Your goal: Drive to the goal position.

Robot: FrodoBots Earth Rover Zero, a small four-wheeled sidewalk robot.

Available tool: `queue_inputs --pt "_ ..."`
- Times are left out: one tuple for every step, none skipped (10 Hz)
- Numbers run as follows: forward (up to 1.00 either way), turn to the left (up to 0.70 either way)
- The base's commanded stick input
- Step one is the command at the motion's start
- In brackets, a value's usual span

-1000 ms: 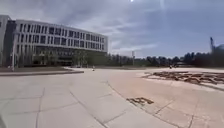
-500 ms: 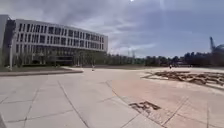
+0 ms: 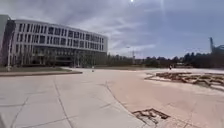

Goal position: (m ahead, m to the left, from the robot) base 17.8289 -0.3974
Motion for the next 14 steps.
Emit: queue_inputs --pt "0.50 0.00" --pt "0.50 0.00" --pt "0.50 0.00" --pt "0.50 0.00" --pt "0.50 0.00" --pt "0.50 -0.15" --pt "0.50 -0.38" --pt "0.50 -0.28" --pt "0.50 -0.06" --pt "0.50 0.00" --pt "0.50 0.00" --pt "0.50 0.00" --pt "0.50 0.00" --pt "0.50 0.00"
